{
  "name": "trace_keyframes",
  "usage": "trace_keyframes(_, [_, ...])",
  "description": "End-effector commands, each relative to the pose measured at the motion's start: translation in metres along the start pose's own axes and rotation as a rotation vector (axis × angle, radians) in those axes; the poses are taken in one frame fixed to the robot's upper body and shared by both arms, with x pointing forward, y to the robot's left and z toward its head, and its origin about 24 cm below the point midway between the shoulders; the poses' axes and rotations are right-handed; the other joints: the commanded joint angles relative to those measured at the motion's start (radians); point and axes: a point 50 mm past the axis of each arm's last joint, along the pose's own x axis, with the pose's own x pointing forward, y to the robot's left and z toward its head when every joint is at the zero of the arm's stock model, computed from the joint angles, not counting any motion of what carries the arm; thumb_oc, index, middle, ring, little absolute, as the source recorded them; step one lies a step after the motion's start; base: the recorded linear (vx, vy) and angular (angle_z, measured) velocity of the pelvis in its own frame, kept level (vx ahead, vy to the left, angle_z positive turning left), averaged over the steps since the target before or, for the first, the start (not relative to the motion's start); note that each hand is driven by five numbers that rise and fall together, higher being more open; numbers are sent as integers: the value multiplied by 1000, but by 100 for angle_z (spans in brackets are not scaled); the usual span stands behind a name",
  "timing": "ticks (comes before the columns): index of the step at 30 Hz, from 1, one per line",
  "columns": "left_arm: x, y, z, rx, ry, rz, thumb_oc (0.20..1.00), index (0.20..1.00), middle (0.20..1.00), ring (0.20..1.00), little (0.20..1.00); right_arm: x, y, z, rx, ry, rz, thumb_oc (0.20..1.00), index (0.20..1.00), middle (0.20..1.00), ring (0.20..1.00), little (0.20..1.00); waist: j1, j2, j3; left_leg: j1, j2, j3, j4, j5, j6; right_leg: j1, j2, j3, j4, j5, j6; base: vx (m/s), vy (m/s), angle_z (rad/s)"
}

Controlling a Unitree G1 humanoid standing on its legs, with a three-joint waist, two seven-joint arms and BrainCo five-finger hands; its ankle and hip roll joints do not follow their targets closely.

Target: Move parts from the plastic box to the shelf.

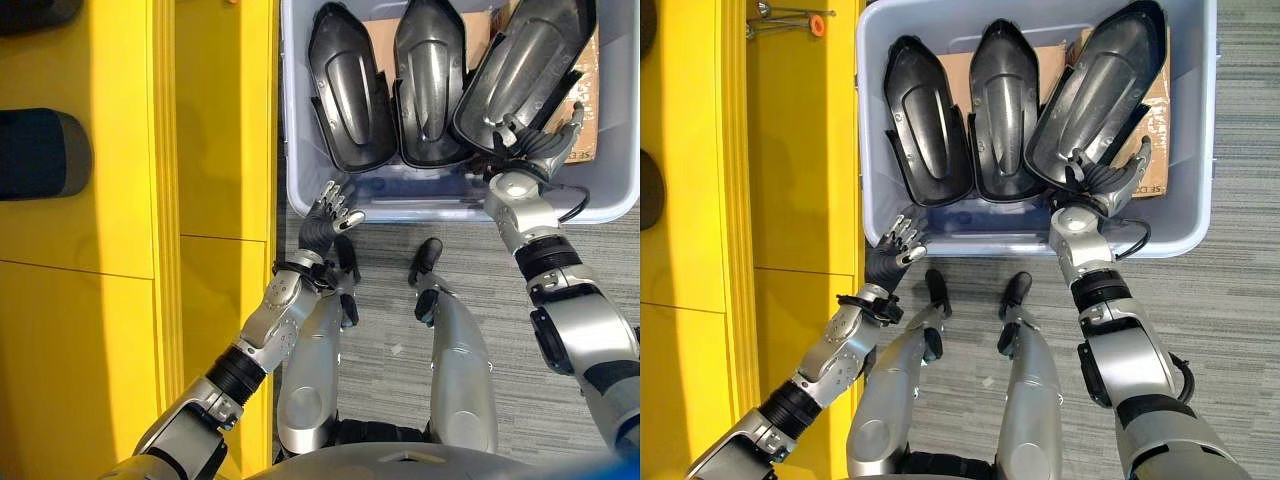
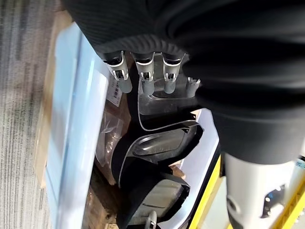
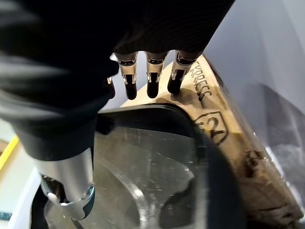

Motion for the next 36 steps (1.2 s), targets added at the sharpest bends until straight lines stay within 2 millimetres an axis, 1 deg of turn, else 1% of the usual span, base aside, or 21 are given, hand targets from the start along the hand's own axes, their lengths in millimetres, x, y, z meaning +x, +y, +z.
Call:
trace_keyframes(1, [-9, -7, 16, 3, -79, -64, 1000, 1000, 1000, 1000, 1000, -1, 6, 0, 5, 49, 88, 1000, 1000, 1000, 1000, 1000, 43, 1, -30, -84, 20, -93, 90, -59, -89, -25, -44, 3, 82, -49, 116, 9, -17, 5])
trace_keyframes(7, [-9, -6, 20, 30, -77, -92, 1000, 1000, 1000, 1000, 1000, 11, -1, -1, -29, 98, 79, 1000, 1000, 1000, 1000, 1000, 61, 7, -30, -112, 15, -105, 108, -63, -84, -44, -51, -2, 103, -53, 114, 3, -2, 2])
trace_keyframes(11, [-9, -7, 22, 15, -69, -105, 1000, 1000, 1000, 1000, 1000, 19, -7, -5, -154, 118, 63, 1000, 1000, 1000, 1000, 1000, 70, 7, -30, -124, 10, -115, 119, -65, -86, -48, -54, -7, 108, -52, 114, 3, -12, 2])
trace_keyframes(12, [-9, -7, 22, 15, -69, -105, 1000, 1000, 1000, 1000, 1000, 19, -7, -5, -154, 118, 63, 1000, 1000, 1000, 1000, 1000, 70, 7, -30, -124, 10, -115, 119, -65, -86, -48, -54, -7, 108, -52, 114, 1, -26, 4])
trace_keyframes(13, [-9, -7, 23, 16, -66, -111, 1000, 1000, 1000, 1000, 1000, 23, -9, -6, -239, 128, 53, 1000, 1000, 1000, 1000, 1000, 75, 5, -30, -125, 11, -117, 120, -65, -85, -49, -54, -10, 108, -50, 114, 0, 0, 0])
trace_keyframes(14, [-9, -7, 23, 16, -66, -115, 1000, 1000, 1000, 1000, 1000, 25, -11, -7, -275, 138, 52, 1000, 1000, 1000, 1000, 1000, 77, 5, -30, -126, 10, -119, 120, -65, -85, -49, -54, -11, 108, -50, 114, 0, -30, 2])
trace_keyframes(18, [-9, -8, 23, 21, -60, -137, 1000, 1000, 1000, 1000, 1000, 32, -21, -19, -424, 213, 73, 1000, 1000, 1000, 1000, 1000, 88, 3, -30, -132, 14, -123, 121, -61, -88, -47, -57, -19, 109, -49, 113, 4, -10, 7])
trace_keyframes(21, [-9, -9, 22, 18, -39, -167, 1000, 1000, 1000, 1000, 1000, 34, -25, -24, -464, 275, 67, 1000, 1000, 1000, 1000, 1000, 95, 3, -30, -137, 16, -126, 127, -62, -86, -50, -62, -23, 119, -51, 114, 9, -3, 12])
trace_keyframes(25, [-10, -10, 22, 34, -31, -169, 1000, 1000, 1000, 1000, 1000, 36, -34, -38, -462, 375, 90, 1000, 1000, 1000, 1000, 1000, 102, 3, -30, -142, 16, -131, 130, -63, -85, -51, -66, -27, 126, -52, 117, 8, -2, 2])
trace_keyframes(26, [-10, -10, 22, 34, -31, -167, 1000, 1000, 1000, 1000, 1000, 35, -35, -41, -448, 400, 98, 755, 755, 755, 755, 755, 104, 2, -30, -142, 15, -132, 131, -64, -85, -50, -65, -27, 127, -54, 116, 0, 0, 0])
trace_keyframes(27, [-9, -10, 23, 31, -30, -163, 1000, 1000, 1000, 1000, 1000, 34, -36, -45, -447, 425, 107, 354, 354, 354, 354, 354, 106, 1, -30, -145, 15, -133, 132, -64, -83, -51, -65, -30, 128, -54, 116, 0, 0, 0])
trace_keyframes(28, [-9, -9, 24, 35, -30, -162, 1000, 1000, 1000, 1000, 1000, 34, -37, -48, -445, 440, 114, 200, 200, 200, 200, 200, 107, 0, -30, -149, 15, -133, 134, -64, -82, -54, -67, -31, 129, -53, 117, 20, -29, 3])
trace_keyframes(36, [-7, -8, 26, 30, -28, -152, 1000, 1000, 1000, 1000, 1000, 33, -39, -55, -353, 533, 144, 200, 200, 200, 200, 200, 114, 1, -30, -181, 13, -139, 153, -65, -82, -79, -70, -35, 143, -52, 117, 8, -11, -1])
